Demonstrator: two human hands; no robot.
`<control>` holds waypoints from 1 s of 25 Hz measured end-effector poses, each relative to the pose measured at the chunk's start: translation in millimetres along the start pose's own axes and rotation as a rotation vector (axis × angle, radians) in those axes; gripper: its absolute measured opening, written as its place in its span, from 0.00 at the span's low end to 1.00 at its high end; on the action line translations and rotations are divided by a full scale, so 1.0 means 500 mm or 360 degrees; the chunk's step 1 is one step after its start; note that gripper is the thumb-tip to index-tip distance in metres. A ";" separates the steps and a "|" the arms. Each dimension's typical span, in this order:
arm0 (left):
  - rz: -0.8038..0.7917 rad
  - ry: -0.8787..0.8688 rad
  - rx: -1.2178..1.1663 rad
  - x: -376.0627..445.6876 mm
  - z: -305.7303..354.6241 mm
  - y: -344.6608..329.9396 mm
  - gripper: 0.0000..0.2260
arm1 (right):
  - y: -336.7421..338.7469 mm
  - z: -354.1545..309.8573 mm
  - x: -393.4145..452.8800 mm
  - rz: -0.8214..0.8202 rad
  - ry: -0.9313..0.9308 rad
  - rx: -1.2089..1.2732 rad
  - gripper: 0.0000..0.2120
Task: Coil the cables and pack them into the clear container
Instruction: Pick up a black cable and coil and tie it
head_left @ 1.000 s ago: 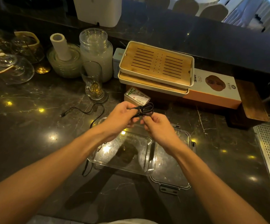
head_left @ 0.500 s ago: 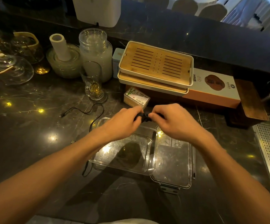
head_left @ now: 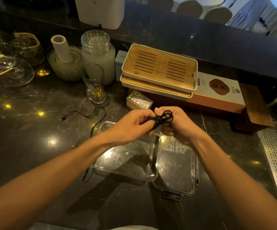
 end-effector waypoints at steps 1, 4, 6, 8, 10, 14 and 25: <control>0.0070 0.0049 -0.0096 0.002 -0.011 0.006 0.07 | -0.009 0.022 -0.006 0.0093 -0.0023 0.0150 0.13; 0.0316 0.0267 -0.0316 0.012 -0.051 0.020 0.08 | -0.029 0.057 -0.020 0.0352 -0.0028 0.0242 0.13; 0.0408 0.0370 -0.0358 0.015 -0.070 0.021 0.09 | -0.034 0.058 -0.025 0.0479 -0.0011 0.0150 0.12; 0.0433 0.0419 -0.0381 0.016 -0.075 0.019 0.10 | -0.035 0.046 -0.028 0.0567 0.0045 0.0085 0.09; 0.0445 0.0441 -0.0444 0.016 -0.070 0.020 0.10 | -0.035 0.026 -0.032 0.0634 0.0139 0.0057 0.07; 0.0293 0.0478 -0.0874 0.017 -0.065 0.006 0.09 | -0.046 -0.010 -0.042 0.0603 0.0342 0.0072 0.05; 0.0214 0.0427 -0.1280 0.005 -0.051 0.026 0.08 | -0.044 -0.025 -0.055 0.0312 0.0406 0.0284 0.12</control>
Point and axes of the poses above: each hand's wrist, its own x-axis towards the middle knuckle, its own y-axis out of the back of the hand, z = x × y, the point moved 8 cm from there along x, towards the middle knuckle, and after that the axes turned 11 degrees about y, right-handed, at the moved point
